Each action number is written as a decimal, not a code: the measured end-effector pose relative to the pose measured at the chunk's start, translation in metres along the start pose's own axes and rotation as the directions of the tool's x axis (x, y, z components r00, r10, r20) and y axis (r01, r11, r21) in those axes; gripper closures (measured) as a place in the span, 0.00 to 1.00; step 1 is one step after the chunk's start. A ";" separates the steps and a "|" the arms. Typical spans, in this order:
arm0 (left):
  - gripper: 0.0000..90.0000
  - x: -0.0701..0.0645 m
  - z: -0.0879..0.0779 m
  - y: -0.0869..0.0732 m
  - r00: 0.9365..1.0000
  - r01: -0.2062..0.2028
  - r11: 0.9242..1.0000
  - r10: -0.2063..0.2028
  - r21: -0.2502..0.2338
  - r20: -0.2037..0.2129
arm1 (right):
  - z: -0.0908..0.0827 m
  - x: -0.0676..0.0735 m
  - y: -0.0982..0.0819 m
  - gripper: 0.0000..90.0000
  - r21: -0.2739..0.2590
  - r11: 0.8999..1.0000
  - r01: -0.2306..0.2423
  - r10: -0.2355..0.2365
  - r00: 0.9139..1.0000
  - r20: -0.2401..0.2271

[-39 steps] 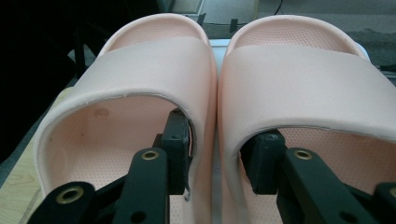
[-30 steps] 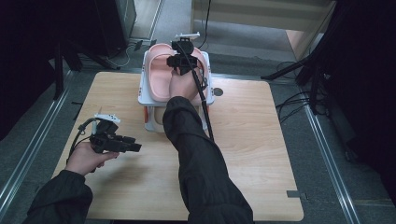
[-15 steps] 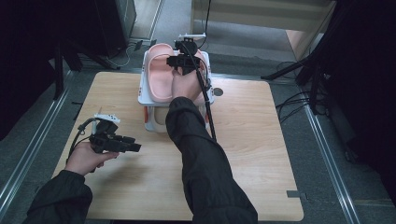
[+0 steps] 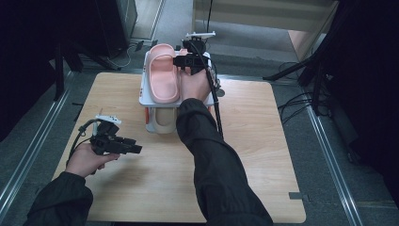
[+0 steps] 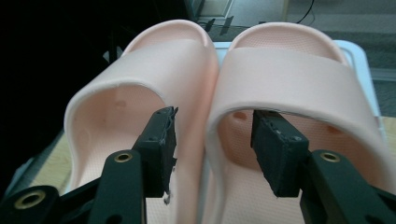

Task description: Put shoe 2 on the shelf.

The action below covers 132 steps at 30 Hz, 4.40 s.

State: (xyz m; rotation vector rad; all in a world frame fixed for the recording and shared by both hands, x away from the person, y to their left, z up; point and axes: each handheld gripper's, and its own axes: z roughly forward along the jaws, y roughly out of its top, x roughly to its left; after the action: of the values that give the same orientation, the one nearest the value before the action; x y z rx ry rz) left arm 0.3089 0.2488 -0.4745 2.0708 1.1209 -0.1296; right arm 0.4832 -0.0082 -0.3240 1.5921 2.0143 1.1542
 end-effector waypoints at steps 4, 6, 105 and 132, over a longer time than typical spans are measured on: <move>0.53 0.000 0.000 0.000 1.000 -0.002 1.000 0.002 0.003 -0.004 | -0.005 -0.002 0.001 0.55 0.025 1.000 0.014 -0.014 1.000 -0.007; 0.53 0.000 0.000 0.000 1.000 -0.001 1.000 0.001 0.004 -0.005 | -0.007 -0.003 0.000 0.55 0.027 0.999 0.021 -0.021 1.000 -0.014; 0.48 -0.013 -0.010 -0.032 0.996 0.022 1.000 -0.022 -0.007 -0.082 | -0.089 -0.095 -0.196 0.64 -0.022 0.931 0.365 -0.326 0.803 -0.499; 0.39 -0.017 -0.006 -0.028 0.996 -0.013 1.000 0.013 0.001 -0.084 | -0.071 -0.120 -0.224 0.50 0.026 0.927 0.375 -0.316 0.814 -0.488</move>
State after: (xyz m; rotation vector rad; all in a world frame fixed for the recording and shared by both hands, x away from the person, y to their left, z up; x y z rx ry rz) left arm 0.2757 0.2502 -0.4795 2.1005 1.1574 -0.0365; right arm 0.3268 -0.1578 -0.4751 0.9692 2.5935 1.3921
